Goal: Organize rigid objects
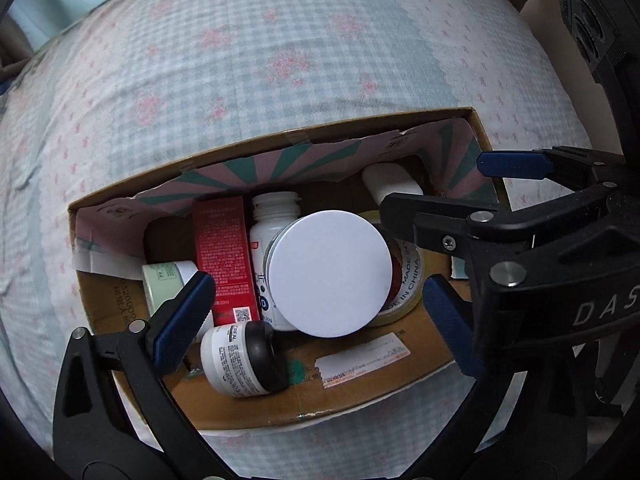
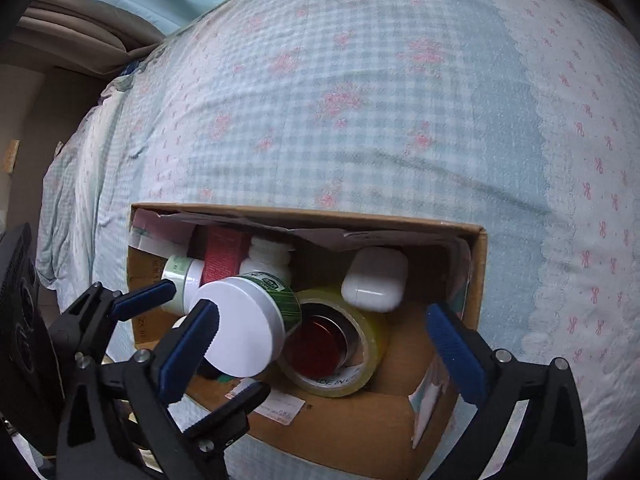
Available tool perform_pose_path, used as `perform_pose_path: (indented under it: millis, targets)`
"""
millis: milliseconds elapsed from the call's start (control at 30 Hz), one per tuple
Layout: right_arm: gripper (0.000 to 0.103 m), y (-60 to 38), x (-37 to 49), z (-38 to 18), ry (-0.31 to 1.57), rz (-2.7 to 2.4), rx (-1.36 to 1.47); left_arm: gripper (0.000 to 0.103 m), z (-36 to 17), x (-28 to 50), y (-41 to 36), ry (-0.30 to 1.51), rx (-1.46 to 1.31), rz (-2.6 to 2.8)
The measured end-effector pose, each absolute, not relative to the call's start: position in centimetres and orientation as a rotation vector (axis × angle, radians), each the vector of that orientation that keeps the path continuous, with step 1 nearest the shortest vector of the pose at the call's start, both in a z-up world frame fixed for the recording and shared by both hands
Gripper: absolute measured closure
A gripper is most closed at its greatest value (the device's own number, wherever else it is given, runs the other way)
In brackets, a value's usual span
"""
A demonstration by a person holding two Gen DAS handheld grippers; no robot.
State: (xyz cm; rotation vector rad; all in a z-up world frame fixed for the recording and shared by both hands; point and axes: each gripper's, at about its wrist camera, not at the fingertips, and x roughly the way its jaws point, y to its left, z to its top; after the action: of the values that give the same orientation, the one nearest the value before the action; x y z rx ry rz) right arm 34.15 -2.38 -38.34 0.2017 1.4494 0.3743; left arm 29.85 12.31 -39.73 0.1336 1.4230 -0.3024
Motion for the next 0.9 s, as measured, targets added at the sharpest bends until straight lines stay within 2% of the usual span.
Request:
perform_pose_path:
  millis: [267,500,700,900]
  targets:
    - [0.000,-3.1,31.7,-36.7,1.430,0.333,0.242,0.000,-37.1,27.1,13.7,1.394,0.110,-0.301]
    - [0.000,-4.3,29.0,-31.9,1.361,0.265,0.251,0.000,-32.4,25.2,15.0,1.345,0.100,-0.302]
    - [0.000,-5.2,25.7,-24.6,1.281,0.218,0.228,0.000,-23.6,23.5,16.9,1.224,0.038,-0.286]
    - [0.000,-6.6,22.0,-14.0,1.103,0.159,0.176,0.000,-12.5,20.8,17.8,0.980,0.063,-0.232]
